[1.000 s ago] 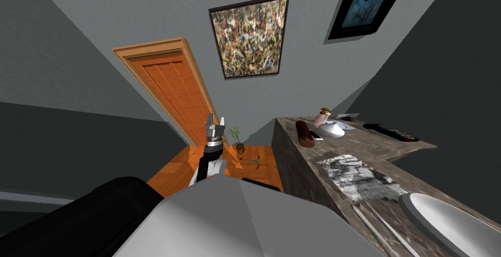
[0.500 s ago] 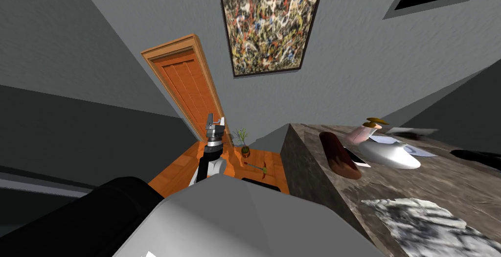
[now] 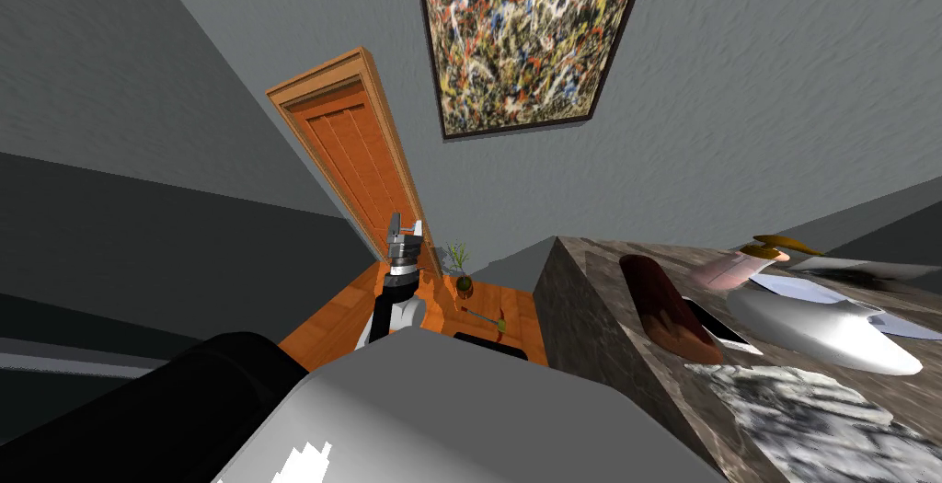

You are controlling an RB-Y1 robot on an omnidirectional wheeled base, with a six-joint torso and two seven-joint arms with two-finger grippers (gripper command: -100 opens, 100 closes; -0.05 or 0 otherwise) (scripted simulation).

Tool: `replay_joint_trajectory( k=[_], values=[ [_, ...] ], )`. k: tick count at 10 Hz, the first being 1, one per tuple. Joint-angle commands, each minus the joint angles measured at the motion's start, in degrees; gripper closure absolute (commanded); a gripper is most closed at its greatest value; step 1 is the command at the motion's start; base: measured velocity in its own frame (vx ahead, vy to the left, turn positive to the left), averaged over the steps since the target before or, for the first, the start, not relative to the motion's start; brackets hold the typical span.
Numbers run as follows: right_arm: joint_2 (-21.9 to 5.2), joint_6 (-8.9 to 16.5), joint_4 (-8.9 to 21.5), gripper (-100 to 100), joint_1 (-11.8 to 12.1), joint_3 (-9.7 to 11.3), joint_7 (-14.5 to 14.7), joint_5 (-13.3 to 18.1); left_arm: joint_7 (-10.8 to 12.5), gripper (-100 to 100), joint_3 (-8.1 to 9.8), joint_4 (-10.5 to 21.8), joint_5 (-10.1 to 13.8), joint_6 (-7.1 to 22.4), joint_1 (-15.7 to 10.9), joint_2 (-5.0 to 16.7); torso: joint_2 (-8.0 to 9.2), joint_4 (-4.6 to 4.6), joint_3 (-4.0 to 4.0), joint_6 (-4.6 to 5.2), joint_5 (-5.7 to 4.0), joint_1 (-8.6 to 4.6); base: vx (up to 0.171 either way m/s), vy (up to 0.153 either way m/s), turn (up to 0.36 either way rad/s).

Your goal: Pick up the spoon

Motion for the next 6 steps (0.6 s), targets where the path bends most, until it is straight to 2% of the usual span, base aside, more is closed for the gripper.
replay_joint_trajectory(
  k=[1, 3, 4, 5, 6],
  values=[
    [0.72, 1.02, 0.74, -100, -1.65, 1.62, 0.49, -0.02, 0.0, 0, 0.0, 0.0, 0.0, 0.0, 0.0, 0.0, 0.0, 0.0, 0.0, 0.0, 0.0, 0.0, -0.048, -0.029, 0.046],
    [1.49, 1.89, 1.96, -100, -3.69, 3.41, 1.1, -0.03, 0.0, 0, 0.0, 0.0, 0.0, 0.0, 0.0, 0.0, 0.23, 0.09, 0.16, 0.03, -0.16, -0.17, -0.052, -0.032, 0.038],
    [1.06, 1.37, 1.88, -100, -3.14, 2.7, 0.96, -0.09, 0.0, 0, 0.0, 0.0, 0.0, 0.0, 0.0, 0.0, 0.33, 0.19, 0.26, 0.04, -0.44, -0.46, -0.018, -0.007, 0.009],
    [1.08, 1.49, 1.95, 100, -3.26, 2.8, 0.98, -0.08, 0.0, 0, 0.0, 0.0, 0.0, 0.0, 0.0, 0.0, 0.33, 0.2, 0.27, 0.05, -0.5, -0.57, 0.0, 0.0, 0.0],
    [1.08, 1.48, 1.95, 100, -3.24, 2.79, 0.98, -0.08, 0.0, 0, 0.0, 0.0, 0.0, 0.0, 0.0, 0.0, 0.3, 0.2, 0.25, 0.04, -0.5, -0.58, 0.0, 0.0, 0.0]
  ],
)
